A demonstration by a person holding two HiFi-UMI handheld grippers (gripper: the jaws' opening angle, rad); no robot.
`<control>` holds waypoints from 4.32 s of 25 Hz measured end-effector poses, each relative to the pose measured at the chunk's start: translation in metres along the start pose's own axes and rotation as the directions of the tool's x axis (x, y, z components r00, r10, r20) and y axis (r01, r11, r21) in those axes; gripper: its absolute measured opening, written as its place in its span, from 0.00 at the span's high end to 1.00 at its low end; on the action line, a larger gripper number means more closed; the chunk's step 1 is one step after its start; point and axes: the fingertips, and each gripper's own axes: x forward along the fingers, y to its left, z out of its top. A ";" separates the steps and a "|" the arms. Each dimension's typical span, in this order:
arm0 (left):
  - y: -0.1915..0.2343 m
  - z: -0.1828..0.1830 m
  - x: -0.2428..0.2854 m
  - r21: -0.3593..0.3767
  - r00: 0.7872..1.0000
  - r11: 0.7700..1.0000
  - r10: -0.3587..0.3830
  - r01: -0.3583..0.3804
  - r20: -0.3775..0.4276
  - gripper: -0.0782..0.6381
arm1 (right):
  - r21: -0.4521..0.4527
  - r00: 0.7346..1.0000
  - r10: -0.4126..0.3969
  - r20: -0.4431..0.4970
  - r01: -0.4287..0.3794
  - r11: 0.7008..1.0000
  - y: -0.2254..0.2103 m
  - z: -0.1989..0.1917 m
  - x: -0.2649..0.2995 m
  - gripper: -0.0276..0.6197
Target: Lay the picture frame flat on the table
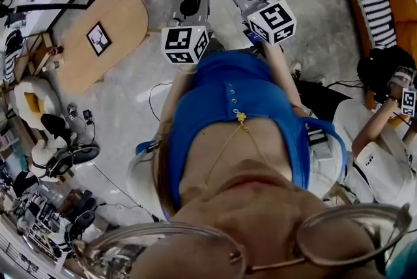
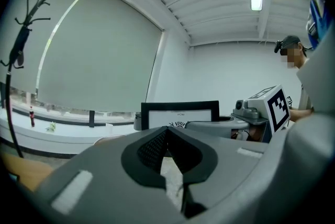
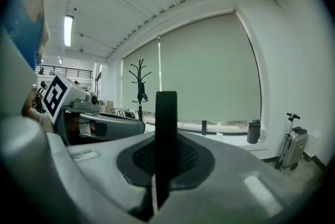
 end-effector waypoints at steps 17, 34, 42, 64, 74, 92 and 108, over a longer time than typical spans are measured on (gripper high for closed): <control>0.080 -0.001 0.012 -0.019 0.999 1.000 -0.015 0.014 -0.031 0.89 | 0.034 0.998 -0.027 -0.055 0.029 0.999 0.001 -0.013 0.072 0.95; 0.106 0.042 0.149 0.004 1.000 1.000 0.020 -0.020 -0.022 0.89 | 0.026 0.999 0.031 -0.037 -0.030 0.999 -0.129 0.014 0.135 0.95; 0.113 0.079 0.223 0.018 0.998 0.998 0.061 -0.061 0.002 0.89 | 0.030 0.995 0.097 -0.018 -0.097 0.995 -0.204 0.039 0.168 0.95; 0.101 0.069 0.305 -0.016 0.994 0.994 0.106 -0.106 -0.022 0.89 | -0.032 0.974 0.204 -0.093 -0.208 0.978 -0.268 0.028 0.188 0.95; 0.157 0.088 0.361 -0.018 0.999 0.999 -0.039 0.038 -0.032 0.89 | 0.030 0.992 0.092 -0.082 -0.090 0.995 -0.310 0.038 0.246 0.95; 0.298 0.095 0.408 0.013 0.978 0.982 -0.188 0.190 -0.091 0.89 | 0.043 0.995 -0.006 -0.102 0.010 0.999 -0.330 0.039 0.391 0.95; 0.292 0.078 0.464 -0.032 0.968 0.980 -0.199 0.196 -0.154 0.89 | 0.059 0.980 0.001 -0.198 0.011 0.998 -0.387 0.013 0.389 0.95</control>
